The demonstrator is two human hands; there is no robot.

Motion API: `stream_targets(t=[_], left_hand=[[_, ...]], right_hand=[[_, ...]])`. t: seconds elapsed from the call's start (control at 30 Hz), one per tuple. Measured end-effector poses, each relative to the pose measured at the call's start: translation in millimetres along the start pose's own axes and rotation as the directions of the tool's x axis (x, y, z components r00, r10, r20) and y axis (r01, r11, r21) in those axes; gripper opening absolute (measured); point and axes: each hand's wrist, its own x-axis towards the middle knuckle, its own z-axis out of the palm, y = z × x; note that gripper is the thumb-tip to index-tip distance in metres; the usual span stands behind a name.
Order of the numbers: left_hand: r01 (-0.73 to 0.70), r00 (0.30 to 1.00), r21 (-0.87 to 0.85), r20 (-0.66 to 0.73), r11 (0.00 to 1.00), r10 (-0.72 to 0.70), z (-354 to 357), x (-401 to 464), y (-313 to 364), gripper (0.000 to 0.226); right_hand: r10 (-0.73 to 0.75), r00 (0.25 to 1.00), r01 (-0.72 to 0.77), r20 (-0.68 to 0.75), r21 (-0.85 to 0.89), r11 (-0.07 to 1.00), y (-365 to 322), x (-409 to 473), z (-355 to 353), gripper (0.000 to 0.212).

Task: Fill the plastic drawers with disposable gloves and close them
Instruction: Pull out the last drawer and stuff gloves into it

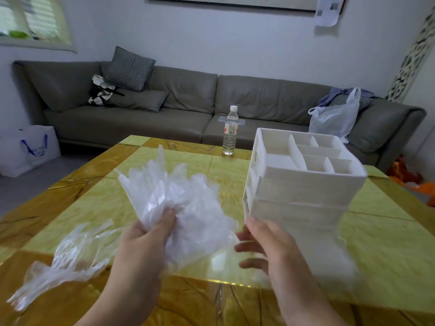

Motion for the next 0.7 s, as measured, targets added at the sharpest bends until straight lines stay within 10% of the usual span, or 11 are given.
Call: stream_targets(t=[0.1, 0.3, 0.37, 0.43, 0.7], left_hand=[[-0.035, 0.999, -0.035, -0.020, 0.999, 0.035, 7, -6, -6, 0.020], [-0.209, 0.971, 0.331, 0.180, 0.920, 0.156, 12, -20, -20, 0.033], [-0.187, 0.970, 0.350, 0.211, 0.918, 0.117, 12, -21, -21, 0.034], [-0.134, 0.976, 0.308, 0.208, 0.942, 0.070, 13, -22, -19, 0.021], [0.292, 0.947, -0.095, 0.171, 0.952, -0.274, 18, -17, -12, 0.046]], right_hand=[[0.323, 0.879, -0.426, 0.352, 0.272, 0.863, -7, 0, 10, 0.086], [0.215, 0.940, -0.279, 0.265, 0.234, 0.931, -11, 13, -7, 0.077], [0.160, 0.977, -0.181, 0.141, 0.155, 0.971, -6, 16, -9, 0.034], [0.119, 0.993, -0.121, 0.019, 0.105, 0.987, -4, 14, -8, 0.004], [0.043, 0.997, -0.038, -0.067, 0.074, 0.997, -7, 15, -21, 0.011]])
